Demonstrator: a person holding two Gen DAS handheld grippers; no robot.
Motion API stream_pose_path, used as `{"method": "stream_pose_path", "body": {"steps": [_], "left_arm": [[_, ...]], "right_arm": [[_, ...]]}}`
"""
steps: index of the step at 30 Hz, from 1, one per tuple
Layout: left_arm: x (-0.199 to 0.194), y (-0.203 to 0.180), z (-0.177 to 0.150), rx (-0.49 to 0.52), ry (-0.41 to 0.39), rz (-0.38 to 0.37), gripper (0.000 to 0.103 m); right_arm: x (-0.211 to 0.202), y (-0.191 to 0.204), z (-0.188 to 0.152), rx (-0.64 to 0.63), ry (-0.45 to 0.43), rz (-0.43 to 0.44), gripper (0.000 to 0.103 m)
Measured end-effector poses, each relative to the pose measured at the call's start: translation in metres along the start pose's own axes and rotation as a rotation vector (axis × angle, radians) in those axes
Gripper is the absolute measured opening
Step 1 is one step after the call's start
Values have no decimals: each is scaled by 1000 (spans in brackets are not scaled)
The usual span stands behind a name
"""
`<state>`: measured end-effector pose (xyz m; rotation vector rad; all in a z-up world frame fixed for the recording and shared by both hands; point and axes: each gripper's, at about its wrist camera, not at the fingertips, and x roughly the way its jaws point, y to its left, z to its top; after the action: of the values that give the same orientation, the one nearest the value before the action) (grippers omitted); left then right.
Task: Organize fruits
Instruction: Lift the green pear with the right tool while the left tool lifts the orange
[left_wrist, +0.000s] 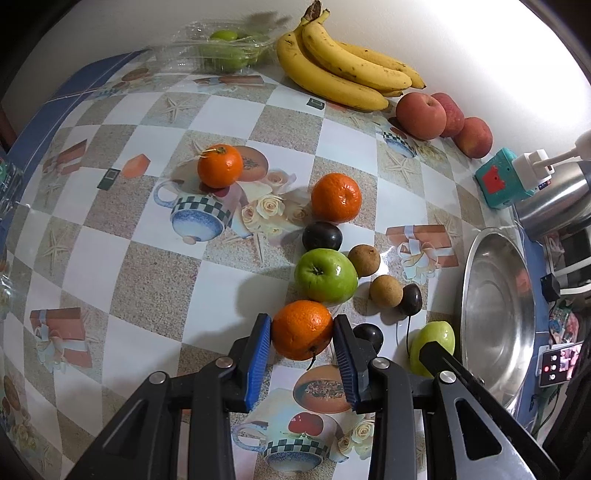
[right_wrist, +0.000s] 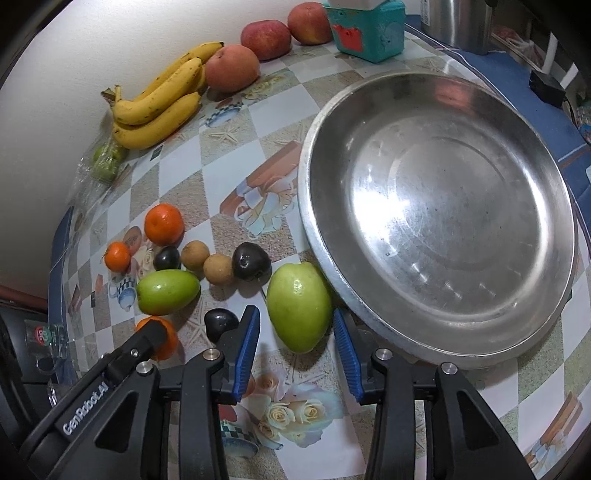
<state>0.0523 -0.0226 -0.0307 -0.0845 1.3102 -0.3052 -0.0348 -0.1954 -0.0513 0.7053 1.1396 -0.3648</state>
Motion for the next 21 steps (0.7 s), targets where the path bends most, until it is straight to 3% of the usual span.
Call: {"method": "stream_pose_path", "body": {"steps": [21], "left_arm": [[1,1,0,-8,5,20,37]], "right_arm": [[17,8,6,55,-29,-60,42]]}}
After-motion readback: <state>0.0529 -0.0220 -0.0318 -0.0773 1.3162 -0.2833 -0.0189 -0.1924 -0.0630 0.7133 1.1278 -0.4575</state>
